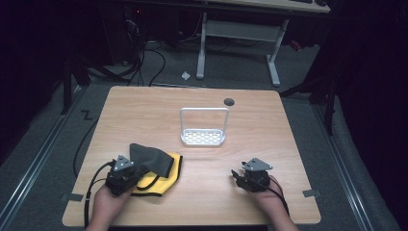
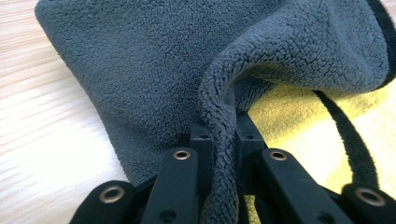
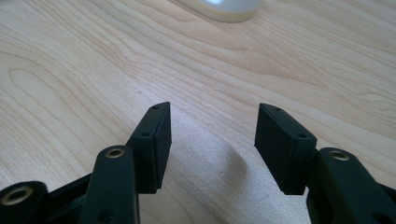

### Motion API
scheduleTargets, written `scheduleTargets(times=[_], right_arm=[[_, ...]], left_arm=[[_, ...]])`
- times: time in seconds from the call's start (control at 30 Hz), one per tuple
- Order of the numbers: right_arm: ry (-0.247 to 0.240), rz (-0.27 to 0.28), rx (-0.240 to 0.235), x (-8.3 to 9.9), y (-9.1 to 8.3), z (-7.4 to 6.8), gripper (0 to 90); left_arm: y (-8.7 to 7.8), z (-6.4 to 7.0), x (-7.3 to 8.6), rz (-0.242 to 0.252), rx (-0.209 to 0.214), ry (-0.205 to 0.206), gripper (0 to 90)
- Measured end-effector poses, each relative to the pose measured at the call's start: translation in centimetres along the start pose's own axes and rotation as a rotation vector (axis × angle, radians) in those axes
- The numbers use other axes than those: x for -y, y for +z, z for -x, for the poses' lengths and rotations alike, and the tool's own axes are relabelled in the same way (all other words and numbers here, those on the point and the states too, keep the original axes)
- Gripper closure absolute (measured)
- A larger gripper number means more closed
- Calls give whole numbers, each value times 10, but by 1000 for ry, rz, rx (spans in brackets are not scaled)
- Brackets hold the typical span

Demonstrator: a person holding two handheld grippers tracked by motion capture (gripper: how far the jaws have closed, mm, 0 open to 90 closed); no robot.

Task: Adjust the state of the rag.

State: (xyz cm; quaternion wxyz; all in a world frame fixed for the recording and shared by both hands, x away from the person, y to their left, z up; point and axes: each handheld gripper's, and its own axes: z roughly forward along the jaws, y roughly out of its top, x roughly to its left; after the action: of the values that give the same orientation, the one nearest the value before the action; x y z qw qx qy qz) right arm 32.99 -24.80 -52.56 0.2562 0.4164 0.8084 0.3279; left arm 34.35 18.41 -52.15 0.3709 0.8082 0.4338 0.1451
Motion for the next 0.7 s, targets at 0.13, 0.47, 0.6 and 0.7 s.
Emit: scheduleTargets(times=[0.13, 0.47, 0.6, 0.7], right_arm=[[-6, 0, -4, 0, 0, -1, 466], [-14, 6, -11, -1, -1, -4, 469], [-14, 9, -13, -1, -1, -4, 469], [-16, 11, -15, -1, -2, -5, 469]], left_arm=[[5, 18, -4, -9, 26, 15, 806], [24, 56, -17, -11, 103, 16, 801], [38, 88, -23, -2, 145, 42, 799], [43, 102, -26, 1, 160, 68, 796]])
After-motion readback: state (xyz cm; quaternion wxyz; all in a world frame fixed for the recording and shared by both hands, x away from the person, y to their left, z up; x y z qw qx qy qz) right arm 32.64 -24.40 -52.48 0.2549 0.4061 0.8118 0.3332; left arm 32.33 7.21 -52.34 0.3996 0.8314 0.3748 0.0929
